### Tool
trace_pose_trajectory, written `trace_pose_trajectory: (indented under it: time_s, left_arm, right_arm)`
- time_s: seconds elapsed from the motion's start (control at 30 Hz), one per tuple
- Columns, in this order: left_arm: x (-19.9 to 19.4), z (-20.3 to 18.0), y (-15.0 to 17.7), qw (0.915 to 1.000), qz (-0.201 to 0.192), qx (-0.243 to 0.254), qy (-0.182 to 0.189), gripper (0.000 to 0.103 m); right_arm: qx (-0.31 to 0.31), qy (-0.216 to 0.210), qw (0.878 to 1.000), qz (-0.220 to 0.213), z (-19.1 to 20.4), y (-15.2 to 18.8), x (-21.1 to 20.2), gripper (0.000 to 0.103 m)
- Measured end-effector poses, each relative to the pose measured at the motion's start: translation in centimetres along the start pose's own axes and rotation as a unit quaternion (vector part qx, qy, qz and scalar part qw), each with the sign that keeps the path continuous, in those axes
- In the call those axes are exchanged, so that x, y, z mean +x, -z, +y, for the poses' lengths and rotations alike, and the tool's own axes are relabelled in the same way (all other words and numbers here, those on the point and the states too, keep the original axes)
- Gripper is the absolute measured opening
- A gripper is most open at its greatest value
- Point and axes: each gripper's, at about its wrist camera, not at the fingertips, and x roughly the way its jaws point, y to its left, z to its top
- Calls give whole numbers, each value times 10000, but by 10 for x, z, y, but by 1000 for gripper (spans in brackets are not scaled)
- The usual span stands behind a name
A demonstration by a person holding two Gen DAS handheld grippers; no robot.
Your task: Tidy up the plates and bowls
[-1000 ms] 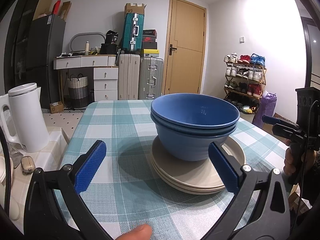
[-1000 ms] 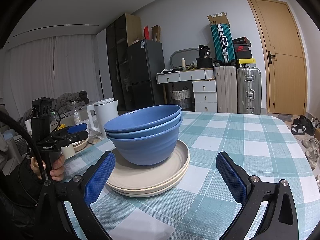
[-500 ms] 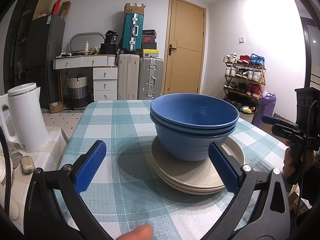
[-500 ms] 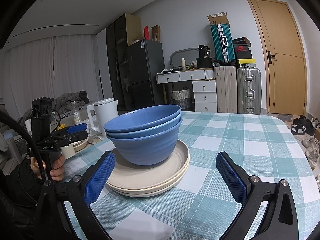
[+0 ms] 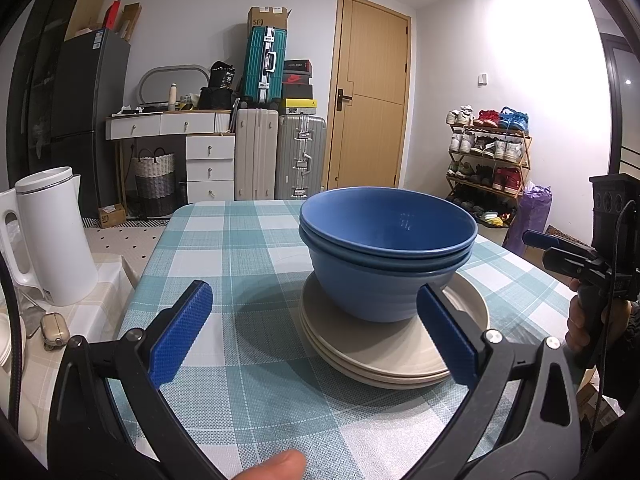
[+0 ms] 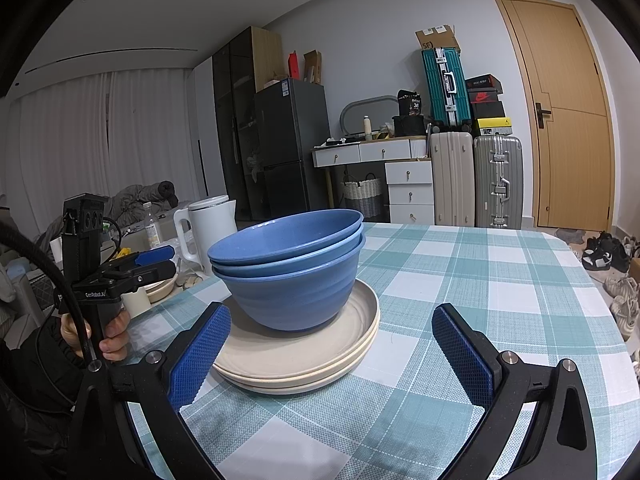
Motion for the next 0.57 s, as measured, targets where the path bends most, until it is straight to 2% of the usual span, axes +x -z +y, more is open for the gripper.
trace_pose_trajectory:
  time_s: [0.57]
  left_arm:
    - [1,0,0,10000,-5,-16,-9,102]
  right_arm:
    - [27,29,10000,6,1,2,0,103]
